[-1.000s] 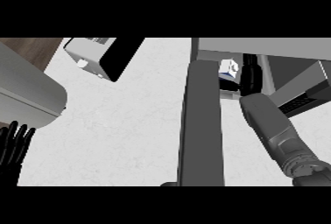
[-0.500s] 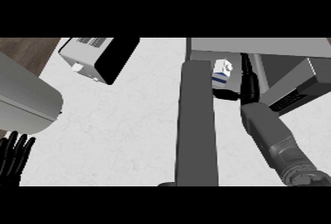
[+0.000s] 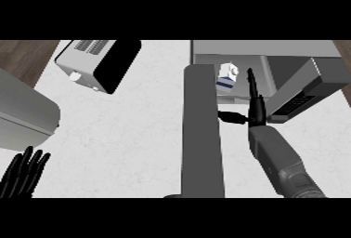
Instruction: Pick up the milk, place it into the microwave and close the microwave
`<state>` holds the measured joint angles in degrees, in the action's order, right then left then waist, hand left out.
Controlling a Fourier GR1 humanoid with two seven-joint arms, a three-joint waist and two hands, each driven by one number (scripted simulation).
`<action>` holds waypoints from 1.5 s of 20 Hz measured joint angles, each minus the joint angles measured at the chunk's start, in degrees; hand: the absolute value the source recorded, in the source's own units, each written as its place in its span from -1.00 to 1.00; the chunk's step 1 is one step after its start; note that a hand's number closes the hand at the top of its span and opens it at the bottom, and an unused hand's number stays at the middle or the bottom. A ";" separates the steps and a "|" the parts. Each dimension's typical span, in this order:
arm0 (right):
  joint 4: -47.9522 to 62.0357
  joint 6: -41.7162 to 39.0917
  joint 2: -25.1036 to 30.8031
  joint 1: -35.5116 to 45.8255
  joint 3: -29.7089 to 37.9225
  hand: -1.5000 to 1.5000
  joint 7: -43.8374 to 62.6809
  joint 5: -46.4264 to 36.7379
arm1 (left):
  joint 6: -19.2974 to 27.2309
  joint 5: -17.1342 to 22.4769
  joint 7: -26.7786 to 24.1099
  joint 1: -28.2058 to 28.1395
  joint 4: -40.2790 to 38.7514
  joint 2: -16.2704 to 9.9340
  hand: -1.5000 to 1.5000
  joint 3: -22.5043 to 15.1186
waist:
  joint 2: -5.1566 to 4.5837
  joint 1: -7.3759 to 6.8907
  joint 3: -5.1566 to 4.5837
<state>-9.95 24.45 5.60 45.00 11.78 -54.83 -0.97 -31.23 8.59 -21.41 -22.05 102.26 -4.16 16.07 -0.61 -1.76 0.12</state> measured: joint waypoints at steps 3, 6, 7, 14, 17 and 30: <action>-1.28 -4.85 -1.11 -2.62 -0.19 -1.00 -1.31 0.58 | -1.96 0.99 1.08 -0.68 1.26 -0.03 -1.00 -1.51 | 0.33 0.77 -0.04; -2.73 -9.05 -2.92 -5.08 -0.71 -1.00 -2.47 1.00 | -3.71 1.39 1.29 -1.16 1.75 0.14 -1.00 -3.02 | 0.51 1.18 -0.06; -3.60 -10.54 -3.25 -5.96 -1.05 -1.00 -2.55 1.08 | -3.78 1.24 1.73 -0.96 2.04 0.34 -1.00 -3.61 | 0.62 1.45 -0.08; -12.61 -17.58 -4.44 -16.52 -4.44 -1.00 -3.74 1.76 | -5.51 -1.09 2.87 0.88 2.34 0.45 -1.00 -7.47 | 1.02 2.60 -0.17; -19.13 -18.68 -4.22 -21.97 -6.06 -1.00 -2.89 2.02 | -5.17 -4.08 3.75 1.21 3.47 1.40 1.00 -10.54 | 1.12 2.92 -0.19; -54.39 -30.43 0.62 -47.28 -8.25 -1.00 6.45 10.65 | 3.94 -16.17 7.43 13.17 -2.91 3.93 1.00 -22.48 | 0.87 3.05 -0.20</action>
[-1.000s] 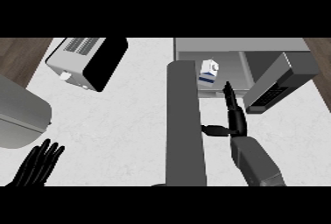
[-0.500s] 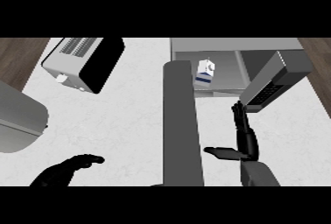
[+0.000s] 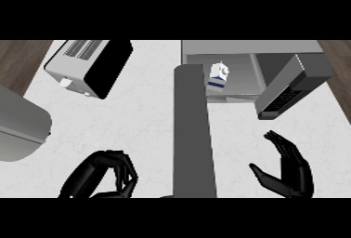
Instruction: Pick up the milk, place it into the microwave and close the microwave
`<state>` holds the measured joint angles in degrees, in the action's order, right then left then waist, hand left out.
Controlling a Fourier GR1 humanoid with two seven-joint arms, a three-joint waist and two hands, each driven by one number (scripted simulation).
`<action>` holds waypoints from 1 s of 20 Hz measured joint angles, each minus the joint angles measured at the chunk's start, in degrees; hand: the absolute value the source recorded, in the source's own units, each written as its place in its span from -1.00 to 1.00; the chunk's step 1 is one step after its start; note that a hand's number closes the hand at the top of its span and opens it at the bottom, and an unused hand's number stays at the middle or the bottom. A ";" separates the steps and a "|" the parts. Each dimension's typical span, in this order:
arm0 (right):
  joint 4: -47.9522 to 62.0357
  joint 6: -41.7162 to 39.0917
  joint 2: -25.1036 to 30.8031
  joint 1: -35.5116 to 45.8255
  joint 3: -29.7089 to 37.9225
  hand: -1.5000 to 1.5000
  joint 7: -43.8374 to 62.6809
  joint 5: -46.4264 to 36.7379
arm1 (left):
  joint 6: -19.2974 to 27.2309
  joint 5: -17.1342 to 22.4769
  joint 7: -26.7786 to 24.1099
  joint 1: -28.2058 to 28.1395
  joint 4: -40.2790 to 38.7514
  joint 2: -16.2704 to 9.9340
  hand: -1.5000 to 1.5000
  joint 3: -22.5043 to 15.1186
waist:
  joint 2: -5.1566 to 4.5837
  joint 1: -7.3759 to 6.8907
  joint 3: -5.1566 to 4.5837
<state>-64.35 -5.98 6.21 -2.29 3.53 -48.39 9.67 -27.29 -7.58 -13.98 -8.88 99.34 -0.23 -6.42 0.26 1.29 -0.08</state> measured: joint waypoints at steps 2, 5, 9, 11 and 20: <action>-5.43 -0.85 0.81 -3.40 0.43 -1.00 2.29 1.74 | 2.45 -1.67 0.04 2.20 -1.88 0.09 1.00 -2.10 | -0.05 -0.12 0.00; -8.47 -1.62 1.66 -6.25 1.30 -1.00 2.77 2.88 | 7.03 -3.61 -0.64 8.55 -8.31 0.16 1.00 -5.63 | -0.17 -0.14 0.02; -12.81 -2.06 3.63 -8.55 2.96 -1.00 4.46 3.92 | 11.72 -3.99 0.34 15.37 -14.08 0.18 1.00 -11.12 | -0.23 -0.27 0.04; -14.72 -2.40 4.66 -9.66 3.52 -1.00 4.86 4.04 | 15.39 -4.64 -0.32 19.07 -16.96 -0.05 1.00 -14.35 | -0.23 -0.08 0.03; -23.83 -5.08 7.44 -12.19 4.78 -1.00 8.42 6.36 | 30.45 1.77 1.37 32.86 -32.53 -0.14 1.00 -30.66 | -0.32 0.89 0.01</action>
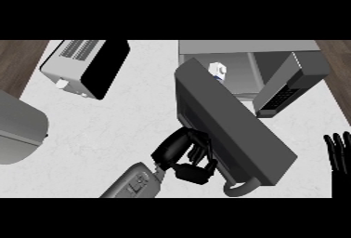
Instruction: Pick up the milk, place it into the microwave and close the microwave
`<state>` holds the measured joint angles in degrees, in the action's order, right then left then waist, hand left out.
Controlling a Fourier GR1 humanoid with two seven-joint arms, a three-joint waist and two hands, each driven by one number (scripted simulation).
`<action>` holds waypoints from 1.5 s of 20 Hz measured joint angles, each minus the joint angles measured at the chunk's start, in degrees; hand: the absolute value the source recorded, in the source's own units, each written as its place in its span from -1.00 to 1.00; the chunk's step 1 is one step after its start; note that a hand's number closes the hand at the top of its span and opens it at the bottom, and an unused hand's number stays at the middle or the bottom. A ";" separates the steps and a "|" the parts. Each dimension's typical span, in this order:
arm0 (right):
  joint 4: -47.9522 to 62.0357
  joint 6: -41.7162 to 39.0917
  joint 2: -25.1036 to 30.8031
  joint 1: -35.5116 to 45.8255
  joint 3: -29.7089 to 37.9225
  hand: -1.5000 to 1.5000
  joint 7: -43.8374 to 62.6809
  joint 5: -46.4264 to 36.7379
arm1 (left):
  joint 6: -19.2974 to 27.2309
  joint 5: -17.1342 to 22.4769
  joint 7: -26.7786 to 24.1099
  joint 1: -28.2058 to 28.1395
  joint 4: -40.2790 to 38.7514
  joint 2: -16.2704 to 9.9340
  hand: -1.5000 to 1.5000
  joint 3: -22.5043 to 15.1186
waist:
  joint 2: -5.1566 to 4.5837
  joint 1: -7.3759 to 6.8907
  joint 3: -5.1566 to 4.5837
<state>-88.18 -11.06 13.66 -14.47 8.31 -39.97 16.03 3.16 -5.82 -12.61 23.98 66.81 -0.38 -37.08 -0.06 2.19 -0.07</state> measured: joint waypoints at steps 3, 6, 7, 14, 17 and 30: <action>-2.80 -2.37 1.67 -0.05 0.51 -1.00 2.04 2.21 | 3.57 4.93 0.94 3.99 -5.13 -0.02 1.00 -4.88 | -0.20 1.00 -0.02; -6.01 -3.85 2.61 0.34 -0.03 -1.00 4.57 3.86 | 6.15 9.54 2.45 7.57 -8.59 -0.04 -1.00 -9.72 | -0.49 2.51 -0.05; -6.81 -4.15 3.06 1.07 -0.10 -1.00 5.49 4.34 | 6.77 11.16 3.44 8.94 -9.26 -0.11 -1.00 -11.05 | -0.58 2.89 -0.06; -11.49 -7.42 5.27 3.74 -1.97 -1.00 9.32 6.75 | 11.40 21.14 1.06 14.56 -12.01 0.05 1.00 -14.44 | -1.54 6.80 -0.20; -13.21 -8.57 6.08 4.71 -2.67 -1.00 10.70 7.80 | 12.82 25.13 -1.10 16.97 -11.58 0.16 1.00 -13.89 | -1.94 8.62 -0.29; -17.72 -11.21 9.28 9.05 -3.48 -1.00 15.09 11.43 | 17.04 36.17 -4.79 28.07 -16.19 0.38 1.00 -11.57 | -3.64 15.63 -0.15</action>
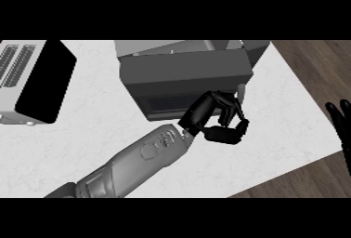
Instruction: Pick up the milk, place it into the microwave and close the microwave
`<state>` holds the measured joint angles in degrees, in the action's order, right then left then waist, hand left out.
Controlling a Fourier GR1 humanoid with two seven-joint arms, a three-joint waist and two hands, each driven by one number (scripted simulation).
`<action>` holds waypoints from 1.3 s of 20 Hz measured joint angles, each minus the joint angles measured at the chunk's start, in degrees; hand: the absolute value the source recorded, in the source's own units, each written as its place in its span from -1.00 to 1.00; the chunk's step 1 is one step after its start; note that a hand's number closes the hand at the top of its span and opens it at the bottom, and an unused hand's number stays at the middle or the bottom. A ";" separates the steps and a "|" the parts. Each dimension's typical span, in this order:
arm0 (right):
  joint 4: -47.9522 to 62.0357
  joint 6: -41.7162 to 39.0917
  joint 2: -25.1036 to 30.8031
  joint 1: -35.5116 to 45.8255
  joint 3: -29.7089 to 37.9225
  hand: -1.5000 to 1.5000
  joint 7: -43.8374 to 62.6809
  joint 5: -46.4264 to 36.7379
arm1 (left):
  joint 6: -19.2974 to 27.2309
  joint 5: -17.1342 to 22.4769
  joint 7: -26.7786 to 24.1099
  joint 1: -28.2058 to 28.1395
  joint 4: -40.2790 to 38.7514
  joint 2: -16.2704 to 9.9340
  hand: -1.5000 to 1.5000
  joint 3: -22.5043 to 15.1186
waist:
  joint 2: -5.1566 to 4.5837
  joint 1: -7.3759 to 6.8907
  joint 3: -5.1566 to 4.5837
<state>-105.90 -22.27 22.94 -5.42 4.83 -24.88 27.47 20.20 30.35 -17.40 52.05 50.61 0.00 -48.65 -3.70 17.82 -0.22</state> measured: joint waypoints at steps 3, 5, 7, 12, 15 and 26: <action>-0.80 -0.72 0.93 0.60 -0.08 -1.00 1.13 1.00 | 0.77 1.69 -0.16 2.33 -1.86 -0.17 1.00 0.79 | -0.31 1.26 0.03; -1.24 -0.97 1.45 1.08 -0.03 -1.00 1.77 1.57 | 1.29 2.61 -0.62 4.08 -2.70 -0.34 1.00 1.33 | -0.43 1.95 0.05; -1.53 -1.29 1.95 1.64 0.06 -1.00 2.36 2.29 | 1.61 3.52 -0.59 5.93 -3.63 -0.23 1.00 1.61 | -0.61 2.73 0.11; -2.16 -1.84 3.19 2.88 0.59 -1.00 3.64 3.95 | 3.00 5.85 -0.54 8.43 -6.63 -1.06 1.00 2.78 | -1.26 4.40 0.17; -2.45 -2.11 4.04 3.47 0.85 -1.00 4.56 4.77 | 3.81 7.27 -1.12 9.13 -7.49 -1.46 1.00 3.45 | -1.38 5.13 0.10; -2.53 -2.57 7.34 5.77 3.00 -1.00 7.14 7.10 | 8.30 10.69 -3.82 7.72 -6.00 -2.62 1.00 3.58 | -1.30 7.16 0.16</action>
<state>-108.43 -24.84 30.27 0.35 7.83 -17.74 34.57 28.50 41.03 -21.22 59.77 44.61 -2.62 -45.06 -5.00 24.98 -0.07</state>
